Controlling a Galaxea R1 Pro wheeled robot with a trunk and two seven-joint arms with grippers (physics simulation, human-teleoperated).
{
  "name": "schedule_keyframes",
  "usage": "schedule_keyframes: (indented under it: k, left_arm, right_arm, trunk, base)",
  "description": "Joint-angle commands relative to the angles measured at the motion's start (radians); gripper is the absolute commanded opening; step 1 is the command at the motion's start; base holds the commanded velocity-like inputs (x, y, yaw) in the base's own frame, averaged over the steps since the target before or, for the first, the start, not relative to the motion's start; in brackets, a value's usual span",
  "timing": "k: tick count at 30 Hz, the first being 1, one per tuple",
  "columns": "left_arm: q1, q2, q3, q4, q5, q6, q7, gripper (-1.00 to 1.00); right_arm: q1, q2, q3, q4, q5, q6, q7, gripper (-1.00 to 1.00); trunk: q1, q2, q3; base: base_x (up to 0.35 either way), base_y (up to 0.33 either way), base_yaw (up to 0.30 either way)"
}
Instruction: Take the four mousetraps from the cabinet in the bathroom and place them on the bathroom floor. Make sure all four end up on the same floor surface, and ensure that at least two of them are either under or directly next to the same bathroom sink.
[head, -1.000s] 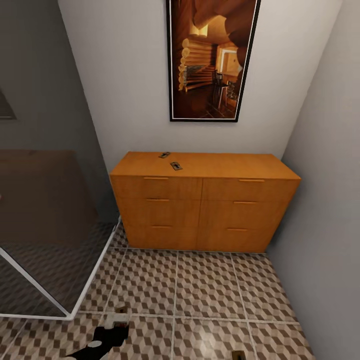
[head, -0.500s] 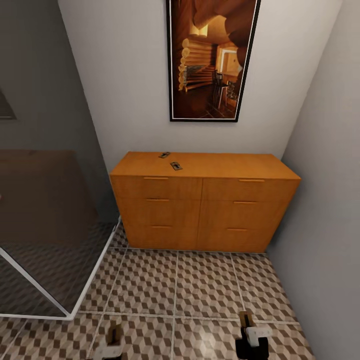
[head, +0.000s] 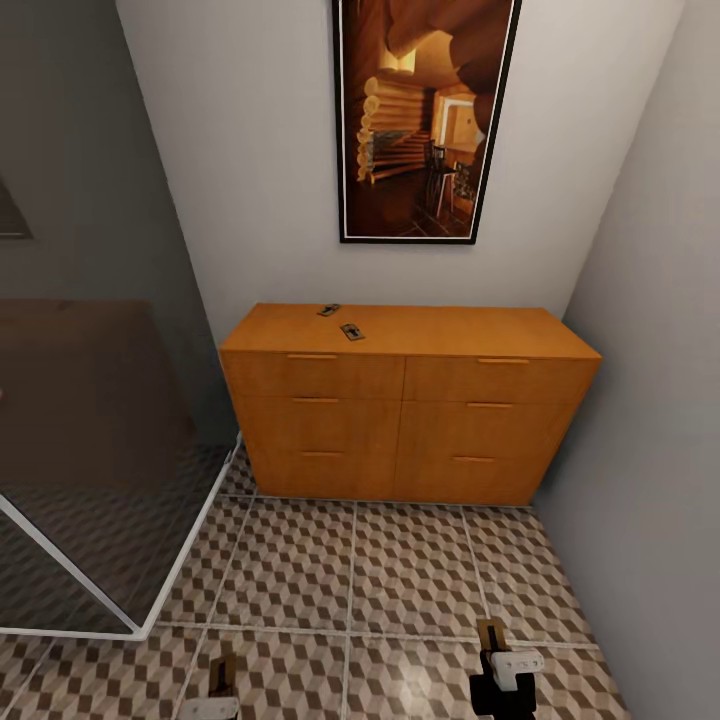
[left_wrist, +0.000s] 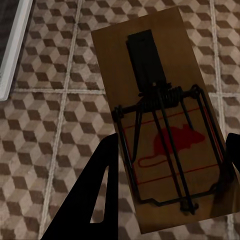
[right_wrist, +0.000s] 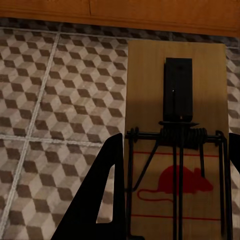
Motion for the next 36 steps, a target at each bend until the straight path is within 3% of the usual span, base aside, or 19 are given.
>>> schedule_keyframes:
  k: [1,36]
  left_arm:
    - [-0.001,0.0,-0.009,0.004,0.007,-0.005,0.004,-1.0]
    - [0.0,-0.001,-0.009,0.005,0.007,-0.004,0.004,-1.0]
  right_arm:
    - [-0.001,0.0,0.001,0.001,0.002,-0.003,-0.001,-1.0]
    - [-0.001,0.005,0.001,0.002,0.002,-0.003,-0.004,-1.0]
  trunk:
    - [0.0,0.0,-0.001]
    - [0.0,0.0,-0.001]
  base:
    - [0.0,0.0,0.0]
    - [0.0,0.0,0.001]
